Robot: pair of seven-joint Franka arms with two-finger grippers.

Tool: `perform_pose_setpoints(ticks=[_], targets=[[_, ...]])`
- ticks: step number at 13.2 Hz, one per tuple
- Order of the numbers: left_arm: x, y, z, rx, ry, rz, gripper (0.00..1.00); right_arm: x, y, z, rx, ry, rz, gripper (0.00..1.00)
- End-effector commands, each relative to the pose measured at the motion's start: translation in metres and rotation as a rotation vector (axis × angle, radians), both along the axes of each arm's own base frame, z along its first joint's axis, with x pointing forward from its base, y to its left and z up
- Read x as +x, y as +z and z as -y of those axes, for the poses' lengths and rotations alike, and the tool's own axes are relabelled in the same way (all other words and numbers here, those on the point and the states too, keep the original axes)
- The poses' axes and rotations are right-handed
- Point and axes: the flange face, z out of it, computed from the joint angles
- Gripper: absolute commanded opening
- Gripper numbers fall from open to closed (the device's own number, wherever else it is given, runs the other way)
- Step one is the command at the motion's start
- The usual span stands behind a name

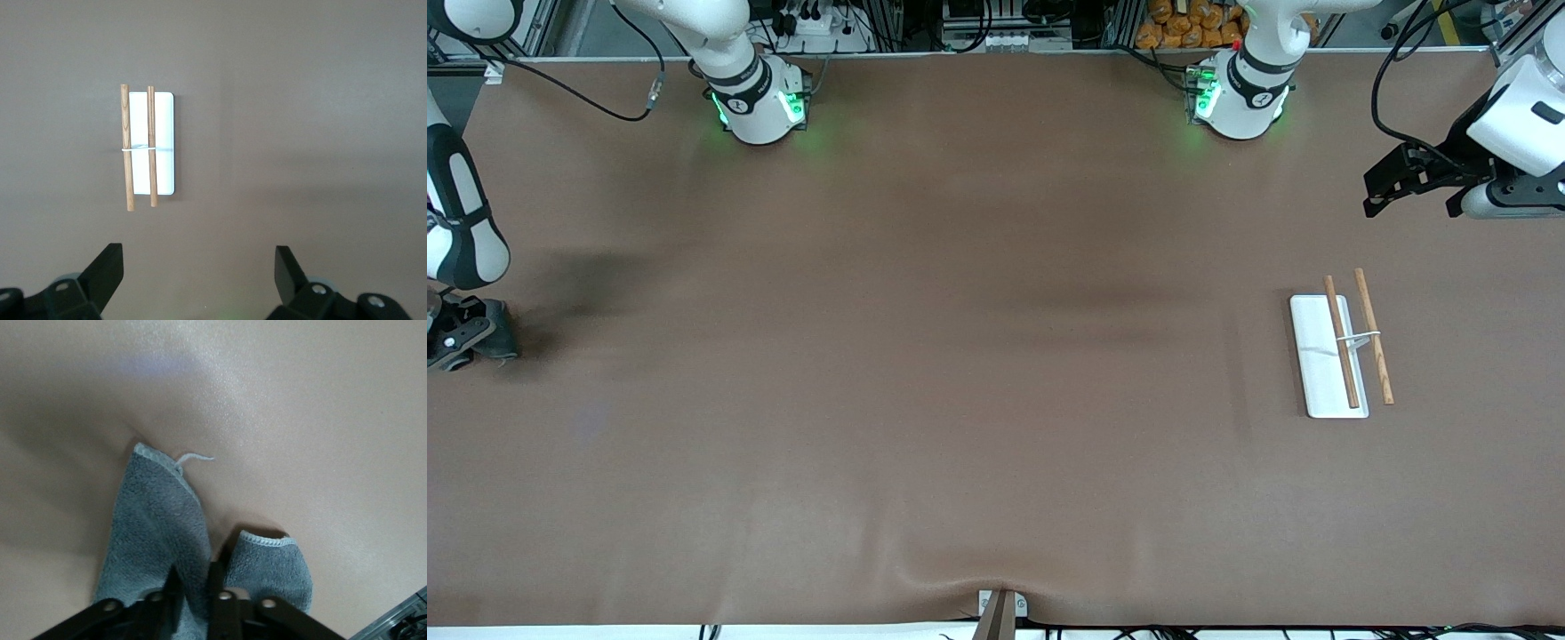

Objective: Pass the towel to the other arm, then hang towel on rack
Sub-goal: 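Grasp the grey towel with the right gripper and lift it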

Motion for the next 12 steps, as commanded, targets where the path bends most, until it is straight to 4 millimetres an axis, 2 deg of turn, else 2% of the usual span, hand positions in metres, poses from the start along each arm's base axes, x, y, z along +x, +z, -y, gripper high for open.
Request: perform_pose_setpoints(ticks=[1, 2, 3, 6, 8, 12], targets=[[0.0, 0.002, 0.0, -0.012, -0.014, 0.01, 1.0, 0.01, 0.013, -0.016, 0.084, -0.048, -0.055, 0.0], [0.0, 0.002, 0.0, -0.013, -0.014, 0.011, 1.0, 0.01, 0.034, -0.024, 0.114, -0.097, -0.083, 0.0], [0.0, 0.001, 0.001, -0.013, -0.015, 0.013, 1.0, 0.009, 0.045, -0.032, 0.129, -0.127, -0.122, 0.0], [0.0, 0.001, 0.001, -0.013, -0.015, 0.013, 1.0, 0.021, 0.087, -0.078, 0.121, -0.219, -0.204, 0.0], [0.001, -0.001, 0.001, -0.013, -0.015, 0.009, 1.0, 0.029, 0.11, -0.115, 0.099, -0.303, -0.253, 0.0], [0.003, -0.003, 0.001, -0.013, -0.015, 0.006, 1.0, 0.042, 0.133, -0.208, 0.157, -0.519, -0.323, 0.0]])
